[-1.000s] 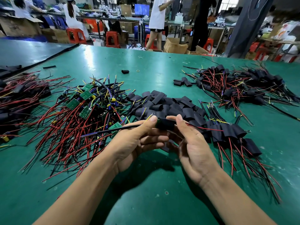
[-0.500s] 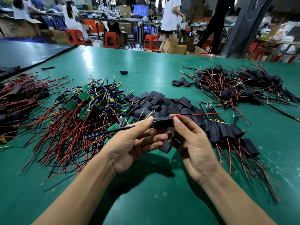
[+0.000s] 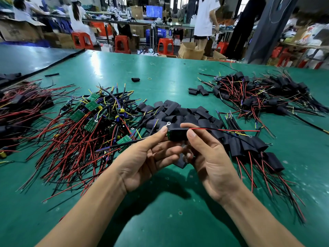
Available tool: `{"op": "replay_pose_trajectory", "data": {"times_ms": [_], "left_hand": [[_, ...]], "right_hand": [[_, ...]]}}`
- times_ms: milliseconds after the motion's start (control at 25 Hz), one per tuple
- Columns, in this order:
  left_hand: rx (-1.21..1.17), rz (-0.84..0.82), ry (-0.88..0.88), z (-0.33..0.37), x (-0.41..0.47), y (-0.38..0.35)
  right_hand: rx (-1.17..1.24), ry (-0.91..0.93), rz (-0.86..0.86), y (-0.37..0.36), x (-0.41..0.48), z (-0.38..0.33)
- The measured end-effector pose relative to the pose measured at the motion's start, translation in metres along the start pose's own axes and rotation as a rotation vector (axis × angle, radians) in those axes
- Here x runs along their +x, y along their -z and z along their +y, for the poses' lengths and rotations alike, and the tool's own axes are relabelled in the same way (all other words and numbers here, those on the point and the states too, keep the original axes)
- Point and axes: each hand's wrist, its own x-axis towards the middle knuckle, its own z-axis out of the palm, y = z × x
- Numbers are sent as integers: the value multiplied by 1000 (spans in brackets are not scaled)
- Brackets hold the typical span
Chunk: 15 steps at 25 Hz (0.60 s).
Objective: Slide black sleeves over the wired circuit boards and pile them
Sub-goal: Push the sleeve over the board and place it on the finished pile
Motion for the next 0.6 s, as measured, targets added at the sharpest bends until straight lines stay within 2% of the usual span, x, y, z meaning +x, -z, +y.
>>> {"op": "replay_pose_trajectory", "data": {"times_ms": [200,440,600], "left_hand": [[63,-7,-46,-4,0,0],[90,-7,-21,-5,0,-2],[104,-37,-79,-4,-2,-1]], "right_hand": [[-52,37,87,2,2,2],[61,-41,-5,2,-1,2],[-14,-14,95,2,-1,-2]]}}
